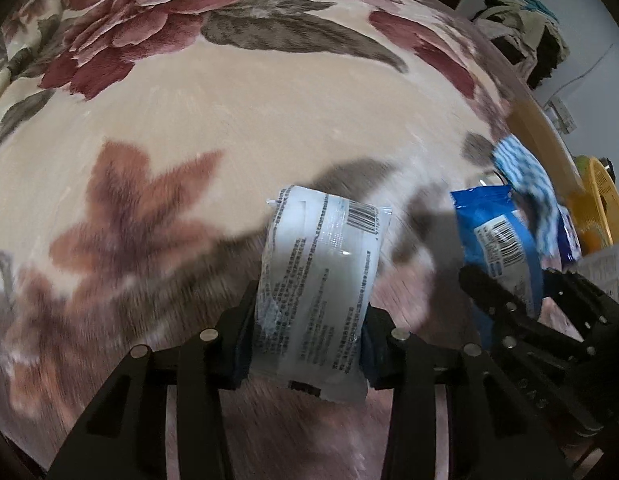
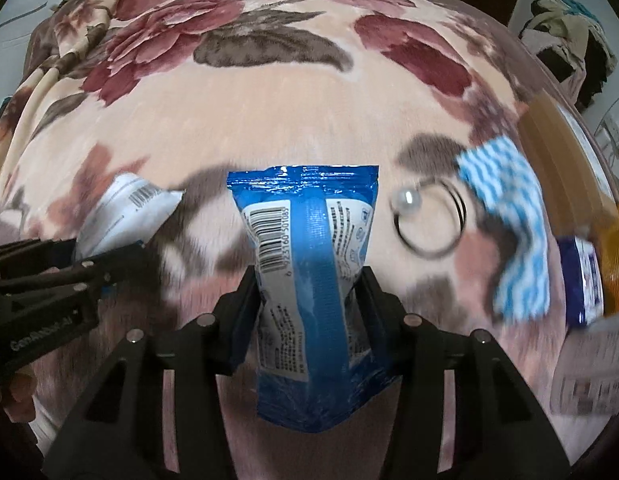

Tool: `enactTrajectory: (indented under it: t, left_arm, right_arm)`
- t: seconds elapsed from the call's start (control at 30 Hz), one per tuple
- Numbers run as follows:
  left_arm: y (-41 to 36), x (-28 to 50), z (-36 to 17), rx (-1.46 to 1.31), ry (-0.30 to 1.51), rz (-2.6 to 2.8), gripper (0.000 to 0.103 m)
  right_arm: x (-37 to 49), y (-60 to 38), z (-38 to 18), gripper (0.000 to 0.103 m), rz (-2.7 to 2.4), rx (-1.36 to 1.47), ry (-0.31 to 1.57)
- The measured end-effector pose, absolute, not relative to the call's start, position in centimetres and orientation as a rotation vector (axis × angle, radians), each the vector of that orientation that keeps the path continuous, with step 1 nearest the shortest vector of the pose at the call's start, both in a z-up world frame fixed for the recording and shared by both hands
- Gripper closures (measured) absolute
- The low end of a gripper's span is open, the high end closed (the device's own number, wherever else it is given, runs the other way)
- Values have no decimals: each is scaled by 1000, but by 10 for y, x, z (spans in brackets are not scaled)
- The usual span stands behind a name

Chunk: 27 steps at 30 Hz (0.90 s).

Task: Organize soft objects
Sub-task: 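Carry the white pack with the left tool while the right tool carries the blue pack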

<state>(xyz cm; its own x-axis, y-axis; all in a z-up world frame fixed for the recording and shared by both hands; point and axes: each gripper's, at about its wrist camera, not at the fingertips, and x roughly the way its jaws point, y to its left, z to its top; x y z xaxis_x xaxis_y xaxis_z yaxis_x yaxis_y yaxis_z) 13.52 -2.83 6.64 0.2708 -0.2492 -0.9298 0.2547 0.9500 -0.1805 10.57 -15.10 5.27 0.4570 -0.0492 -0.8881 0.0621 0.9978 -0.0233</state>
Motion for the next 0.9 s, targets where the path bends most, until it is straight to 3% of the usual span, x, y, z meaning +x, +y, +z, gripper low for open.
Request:
enactTrajectory:
  t: [0.9]
  left_arm:
    - [-48,40,47,106,1333,-358,59]
  right_arm:
    - [14,-155,25,54,-47,77,1171]
